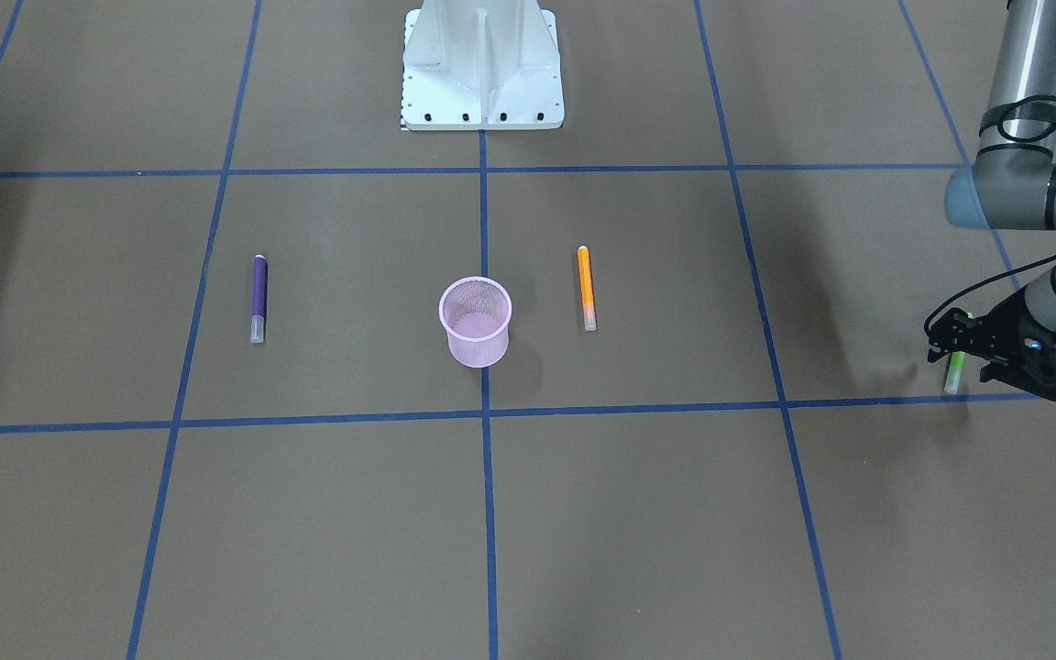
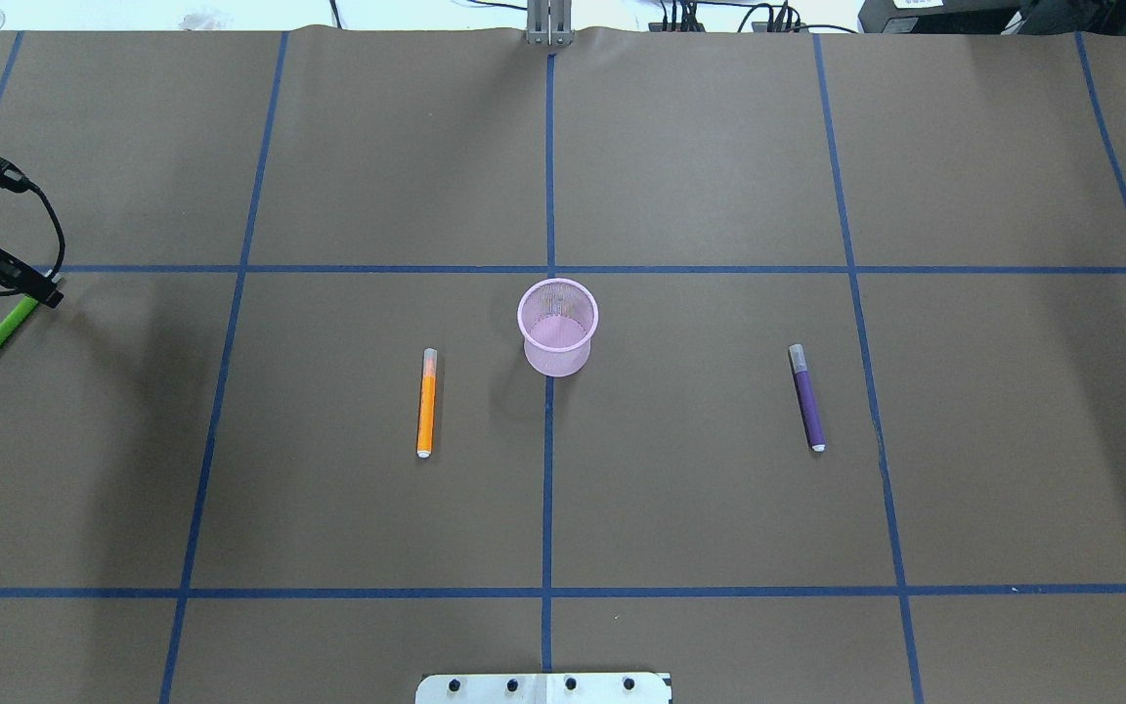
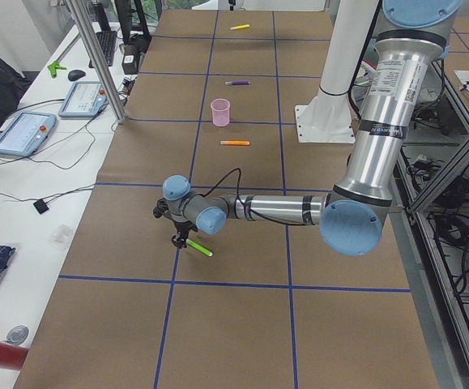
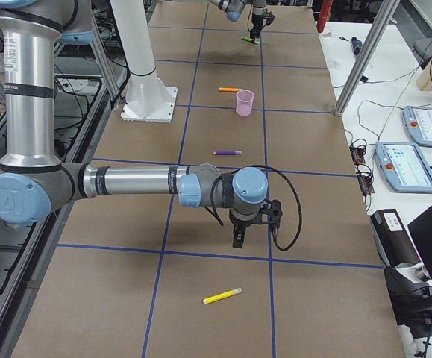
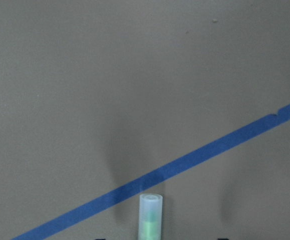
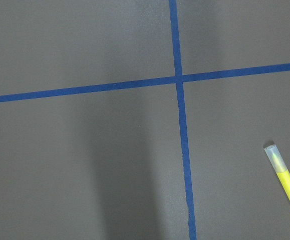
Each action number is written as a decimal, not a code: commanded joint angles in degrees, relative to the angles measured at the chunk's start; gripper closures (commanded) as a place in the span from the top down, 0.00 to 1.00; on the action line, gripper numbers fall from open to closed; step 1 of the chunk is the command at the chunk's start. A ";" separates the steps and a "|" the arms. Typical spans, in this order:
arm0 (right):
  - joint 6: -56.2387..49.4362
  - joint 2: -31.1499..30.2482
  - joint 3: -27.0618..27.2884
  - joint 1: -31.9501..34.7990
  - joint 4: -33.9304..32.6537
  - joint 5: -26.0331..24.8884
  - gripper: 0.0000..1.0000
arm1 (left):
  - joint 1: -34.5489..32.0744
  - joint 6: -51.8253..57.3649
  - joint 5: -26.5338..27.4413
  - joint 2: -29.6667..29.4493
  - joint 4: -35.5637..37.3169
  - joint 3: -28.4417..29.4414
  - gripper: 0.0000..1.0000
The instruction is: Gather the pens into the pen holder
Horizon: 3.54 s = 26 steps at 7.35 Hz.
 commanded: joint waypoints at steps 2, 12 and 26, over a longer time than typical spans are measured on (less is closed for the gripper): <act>-0.10 0.34 -0.31 -1.12 -0.03 -0.19 1.00 | 0.01 0.07 0.04 0.15 -0.12 0.28 0.65; 0.25 1.23 -1.36 -1.12 0.06 -0.10 1.00 | 0.45 0.16 -0.05 0.59 -0.64 1.08 0.43; -26.20 4.39 -25.44 -0.77 15.88 -2.03 1.00 | -5.36 -10.43 -0.31 -6.86 -0.64 -14.46 0.00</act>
